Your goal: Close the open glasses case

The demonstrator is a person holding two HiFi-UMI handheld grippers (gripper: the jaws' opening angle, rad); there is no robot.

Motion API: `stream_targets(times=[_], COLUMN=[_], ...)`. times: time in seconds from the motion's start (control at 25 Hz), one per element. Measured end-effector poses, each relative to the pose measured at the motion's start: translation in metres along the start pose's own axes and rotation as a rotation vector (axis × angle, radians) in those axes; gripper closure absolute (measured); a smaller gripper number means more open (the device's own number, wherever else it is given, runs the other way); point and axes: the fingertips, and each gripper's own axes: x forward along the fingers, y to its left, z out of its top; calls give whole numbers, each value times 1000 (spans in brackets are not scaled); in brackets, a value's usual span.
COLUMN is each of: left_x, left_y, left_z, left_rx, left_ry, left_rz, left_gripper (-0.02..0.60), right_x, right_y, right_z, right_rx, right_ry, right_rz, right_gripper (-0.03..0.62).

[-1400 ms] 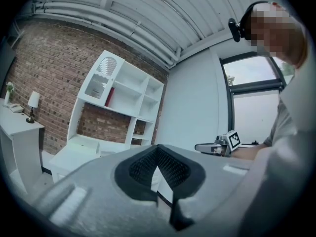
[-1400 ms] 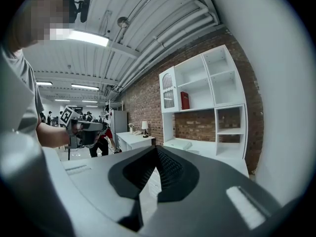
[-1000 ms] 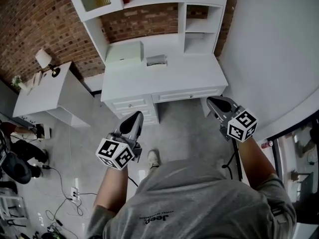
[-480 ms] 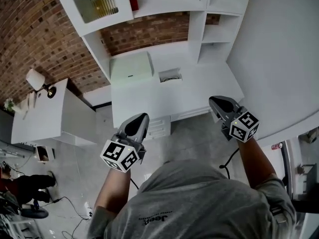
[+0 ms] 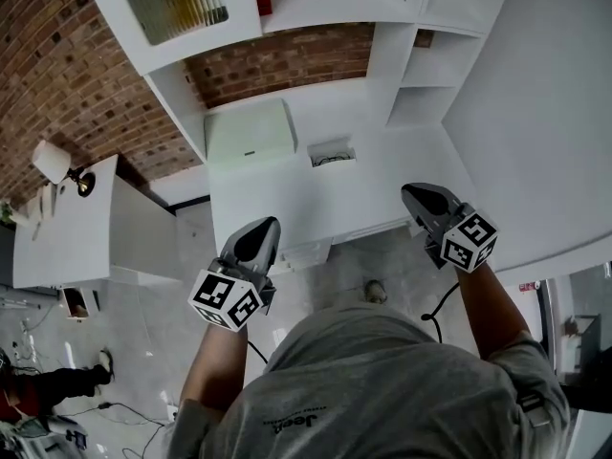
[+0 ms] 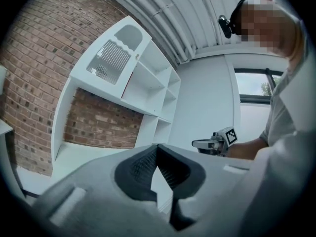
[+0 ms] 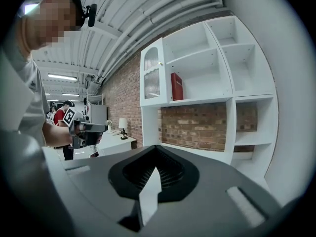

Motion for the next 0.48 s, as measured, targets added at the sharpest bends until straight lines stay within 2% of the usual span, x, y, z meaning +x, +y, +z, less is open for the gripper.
stream_targets(times=[0.2, 0.48], left_x=[39, 125], left_y=[16, 24], left_z=[-6, -9], left_rx=[-1, 12], left_ry=[21, 37], left_rz=[40, 118], left_gripper=[583, 583], right_x=[25, 56], right_y=[-40, -124], right_z=[-3, 0], right_rx=[-1, 10], right_ry=[1, -14], right_rz=[46, 149], right_gripper=[585, 585])
